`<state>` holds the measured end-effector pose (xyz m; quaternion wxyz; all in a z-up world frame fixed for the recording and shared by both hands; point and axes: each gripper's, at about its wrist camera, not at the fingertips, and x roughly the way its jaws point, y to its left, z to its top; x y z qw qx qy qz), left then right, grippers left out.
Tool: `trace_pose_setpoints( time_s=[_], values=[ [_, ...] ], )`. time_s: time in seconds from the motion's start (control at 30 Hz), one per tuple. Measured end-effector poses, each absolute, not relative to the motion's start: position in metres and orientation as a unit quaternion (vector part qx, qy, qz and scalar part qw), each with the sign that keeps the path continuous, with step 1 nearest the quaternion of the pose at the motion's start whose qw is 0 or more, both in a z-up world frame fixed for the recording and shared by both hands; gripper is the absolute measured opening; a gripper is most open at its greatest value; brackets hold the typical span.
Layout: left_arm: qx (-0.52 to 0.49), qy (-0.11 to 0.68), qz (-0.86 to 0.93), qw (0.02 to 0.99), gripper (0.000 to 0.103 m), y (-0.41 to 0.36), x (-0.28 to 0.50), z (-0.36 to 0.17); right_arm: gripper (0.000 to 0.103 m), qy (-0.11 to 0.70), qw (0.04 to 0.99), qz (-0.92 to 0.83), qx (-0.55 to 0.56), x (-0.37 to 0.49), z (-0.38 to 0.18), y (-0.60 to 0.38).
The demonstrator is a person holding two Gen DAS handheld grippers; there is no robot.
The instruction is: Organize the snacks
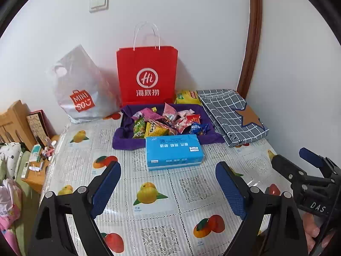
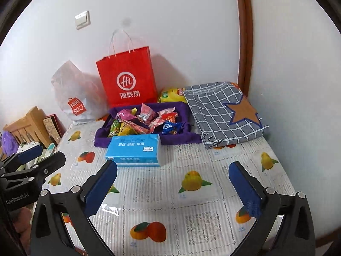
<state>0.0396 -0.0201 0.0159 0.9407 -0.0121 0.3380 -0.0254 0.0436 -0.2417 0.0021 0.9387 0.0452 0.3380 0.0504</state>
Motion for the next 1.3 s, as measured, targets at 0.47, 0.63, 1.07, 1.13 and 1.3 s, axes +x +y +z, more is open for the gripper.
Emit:
trace_pose_setpoints(
  time_s=[0.47,0.63,1.07,1.13,1.3],
  values=[
    [-0.02,0.325,-0.026,0.945,0.092,-0.02,0.026,0.024,0.103,0.33,0.942,0.056,0.014,0.025,0.008,-0.228],
    [-0.02,0.324,-0.025,0.946,0.092,-0.02,0.024,0.024,0.103,0.329,0.942,0.059,0.013,0.022,0.008,-0.225],
    [-0.02,0.323,-0.021,0.946,0.092,-0.018,0.022,0.025,0.103,0.328,0.942,0.062,0.013,0.022,0.008,-0.221],
    [-0.02,0.323,-0.021,0.946,0.092,-0.018,0.022,0.025,0.103,0.328,0.942,0.063,0.013,0.022,0.008,-0.221],
    [-0.019,0.323,-0.02,0.946,0.093,-0.019,0.022,0.026,0.103,0.328,0.942,0.064,0.014,0.022,0.008,-0.221]
  ],
)
